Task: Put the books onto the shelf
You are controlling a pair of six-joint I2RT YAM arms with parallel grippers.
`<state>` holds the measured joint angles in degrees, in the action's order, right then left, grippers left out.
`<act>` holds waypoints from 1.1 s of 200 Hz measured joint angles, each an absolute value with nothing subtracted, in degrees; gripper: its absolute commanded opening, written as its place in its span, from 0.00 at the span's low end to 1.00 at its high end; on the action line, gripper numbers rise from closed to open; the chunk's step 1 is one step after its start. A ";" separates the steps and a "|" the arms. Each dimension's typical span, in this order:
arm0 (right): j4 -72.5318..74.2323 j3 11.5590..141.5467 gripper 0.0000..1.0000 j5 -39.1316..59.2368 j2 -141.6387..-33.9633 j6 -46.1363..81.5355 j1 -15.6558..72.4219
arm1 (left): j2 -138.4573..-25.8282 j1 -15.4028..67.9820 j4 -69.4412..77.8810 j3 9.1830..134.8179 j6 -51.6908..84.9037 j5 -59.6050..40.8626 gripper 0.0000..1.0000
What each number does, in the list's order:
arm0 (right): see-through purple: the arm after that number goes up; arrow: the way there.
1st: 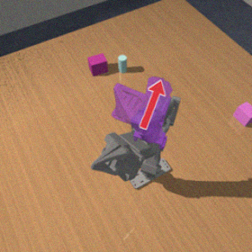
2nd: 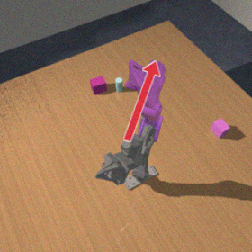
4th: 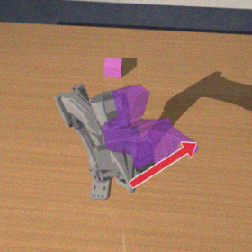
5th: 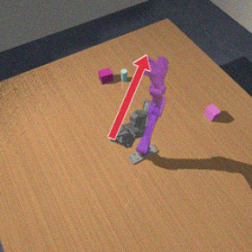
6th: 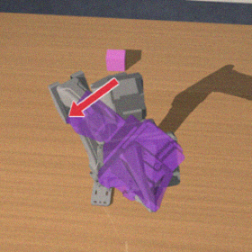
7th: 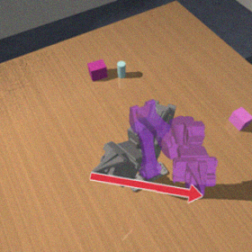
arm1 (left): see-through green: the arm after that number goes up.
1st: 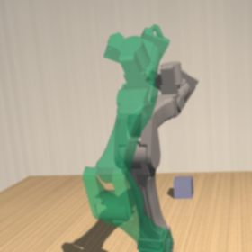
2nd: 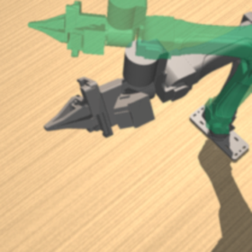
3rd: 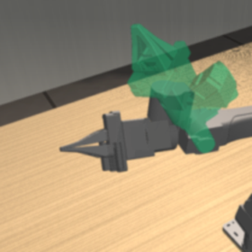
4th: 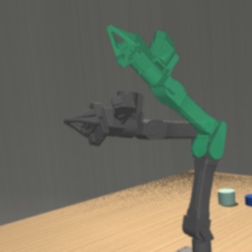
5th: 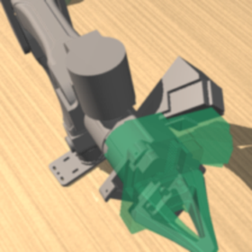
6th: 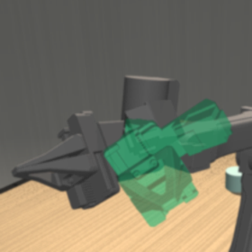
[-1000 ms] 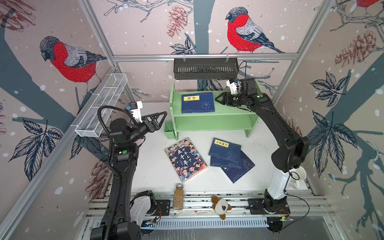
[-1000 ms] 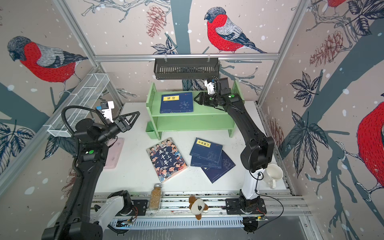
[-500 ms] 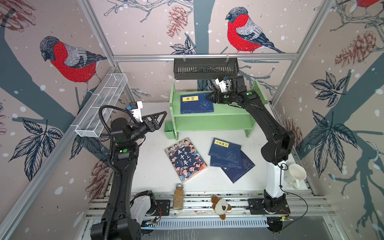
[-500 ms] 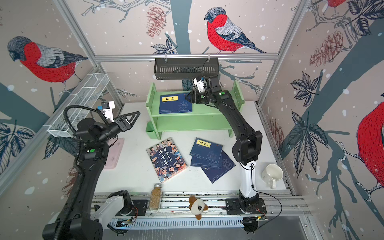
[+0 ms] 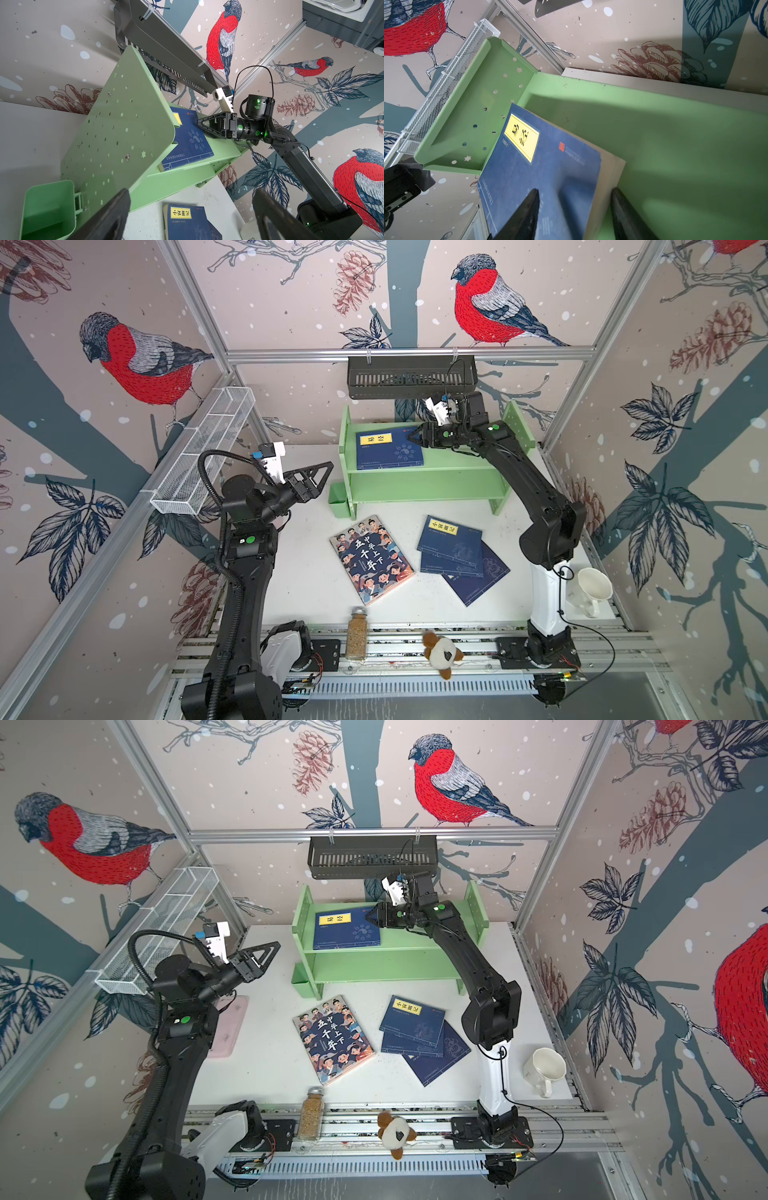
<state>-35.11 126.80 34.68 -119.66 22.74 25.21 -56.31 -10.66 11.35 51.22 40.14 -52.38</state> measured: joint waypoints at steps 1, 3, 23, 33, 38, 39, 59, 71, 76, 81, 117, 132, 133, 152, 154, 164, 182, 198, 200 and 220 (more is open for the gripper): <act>-35.09 126.80 0.57 34.68 -119.66 22.79 25.28 | -56.31 -10.66 11.35 51.22 40.14 -52.38 0.92; -35.07 126.78 0.57 34.68 -119.66 22.85 25.34 | -56.31 -10.66 11.35 51.22 40.14 -52.38 0.92; -34.46 126.28 0.58 34.30 -119.37 24.05 26.00 | -56.36 -10.66 11.35 51.22 40.14 -52.36 0.92; -34.44 126.06 0.58 34.00 -119.11 24.27 26.24 | -56.36 -10.66 11.33 51.22 40.12 -52.36 0.92; -34.48 125.97 0.58 33.87 -118.98 24.34 26.41 | -56.36 -10.66 11.33 51.22 40.12 -52.36 0.92; -34.50 125.97 0.58 33.85 -118.98 24.36 26.44 | -56.36 -10.66 11.33 51.22 40.12 -52.36 0.92; -35.09 125.86 0.60 32.29 -118.50 25.41 26.96 | -56.36 -10.66 11.33 51.22 40.05 -52.34 0.92; -35.70 125.51 0.60 30.96 -117.89 25.54 27.00 | -56.36 -10.66 11.25 51.22 39.99 -52.29 0.92; -36.01 125.12 0.60 29.98 -117.38 25.61 26.98 | -56.36 -10.66 11.14 51.22 39.88 -52.25 0.92; -36.21 124.51 0.60 29.02 -116.77 25.78 26.94 | -56.36 -10.66 10.98 51.22 39.57 -52.21 0.92; -35.29 116.60 0.60 26.15 -110.63 27.03 26.09 | -56.27 -10.66 9.30 51.37 37.89 -50.87 0.92; -34.11 113.10 0.60 26.76 -108.25 27.51 26.17 | -56.25 -10.68 8.38 51.57 36.99 -50.11 0.92; -34.02 112.86 0.60 26.83 -108.12 27.59 26.20 | -56.25 -10.68 8.38 51.57 36.99 -50.11 0.92; -32.27 110.17 0.60 28.40 -106.69 28.42 26.59 | -56.51 -10.68 7.79 51.57 36.42 -49.39 0.92; -32.03 109.89 0.60 28.58 -106.56 28.51 26.63 | -56.58 -10.68 7.73 51.57 36.38 -49.34 0.92; -31.07 108.92 0.59 29.19 -106.13 28.67 26.89 | -56.77 -10.68 7.42 51.57 36.05 -49.30 0.92; -29.67 107.42 0.59 30.28 -105.49 28.88 27.53 | -56.99 -10.68 7.33 51.57 36.05 -49.30 0.92; -28.69 106.26 0.59 31.11 -104.92 29.08 28.08 | -56.99 -10.68 7.46 51.57 36.07 -49.34 0.92; -28.53 106.08 0.59 31.18 -104.84 29.21 28.12 | -56.99 -10.68 7.46 51.57 36.07 -49.34 0.92; -27.70 104.62 0.59 31.73 -103.98 29.78 28.73 | -56.99 -10.68 7.49 51.57 36.14 -49.36 0.92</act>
